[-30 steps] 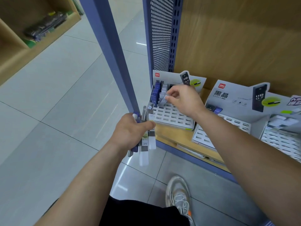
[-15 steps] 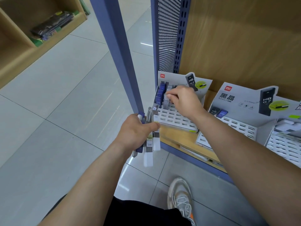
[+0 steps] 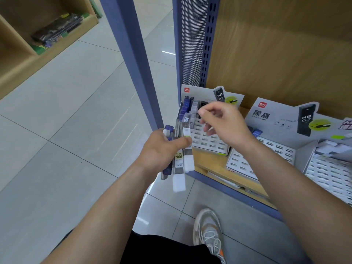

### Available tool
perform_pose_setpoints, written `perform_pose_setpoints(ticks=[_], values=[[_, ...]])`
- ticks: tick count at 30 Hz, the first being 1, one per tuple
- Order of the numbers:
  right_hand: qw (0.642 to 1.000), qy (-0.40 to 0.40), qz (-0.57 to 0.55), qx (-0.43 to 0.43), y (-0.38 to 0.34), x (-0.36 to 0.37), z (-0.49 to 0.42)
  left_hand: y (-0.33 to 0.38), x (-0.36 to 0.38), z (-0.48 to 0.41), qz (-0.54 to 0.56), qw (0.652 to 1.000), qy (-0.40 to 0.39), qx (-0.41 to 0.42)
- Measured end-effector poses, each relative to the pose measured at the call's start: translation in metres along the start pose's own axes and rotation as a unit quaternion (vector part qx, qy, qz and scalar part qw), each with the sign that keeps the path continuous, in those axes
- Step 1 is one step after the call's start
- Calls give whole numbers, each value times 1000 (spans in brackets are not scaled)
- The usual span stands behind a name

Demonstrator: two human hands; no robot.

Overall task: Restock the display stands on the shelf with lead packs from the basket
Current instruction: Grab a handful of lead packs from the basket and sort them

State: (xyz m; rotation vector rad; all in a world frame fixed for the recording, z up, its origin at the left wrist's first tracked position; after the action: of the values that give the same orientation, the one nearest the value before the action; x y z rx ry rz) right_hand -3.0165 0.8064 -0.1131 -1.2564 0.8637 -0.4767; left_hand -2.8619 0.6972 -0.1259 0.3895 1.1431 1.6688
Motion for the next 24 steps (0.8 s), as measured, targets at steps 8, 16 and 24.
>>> perform_pose_setpoints(ticks=[8, 16, 24], values=[[983, -138, -99, 69, -8, 17, 56, 13, 23, 8, 114, 992, -43, 5], [985, -75, -131, 82, -5, -7, 58, 28, 41, 9, 189, 980, -56, 3], [969, -47, -223, 91, 0, -29, 72, 44, 59, 15, 195, 980, -39, -5]])
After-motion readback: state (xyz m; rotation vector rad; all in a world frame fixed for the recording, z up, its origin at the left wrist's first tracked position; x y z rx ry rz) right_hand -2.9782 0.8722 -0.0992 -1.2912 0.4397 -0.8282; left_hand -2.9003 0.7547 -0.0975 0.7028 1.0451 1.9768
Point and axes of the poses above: each hand's wrist, its own z-axis away from the middle knuckle, its own x-axis out of the palm, y = z × x, the point moved 9 cm from there along -z, towards the middle knuckle, and after that the axes turned 3 degrees about -z, right-handed, at the moved point
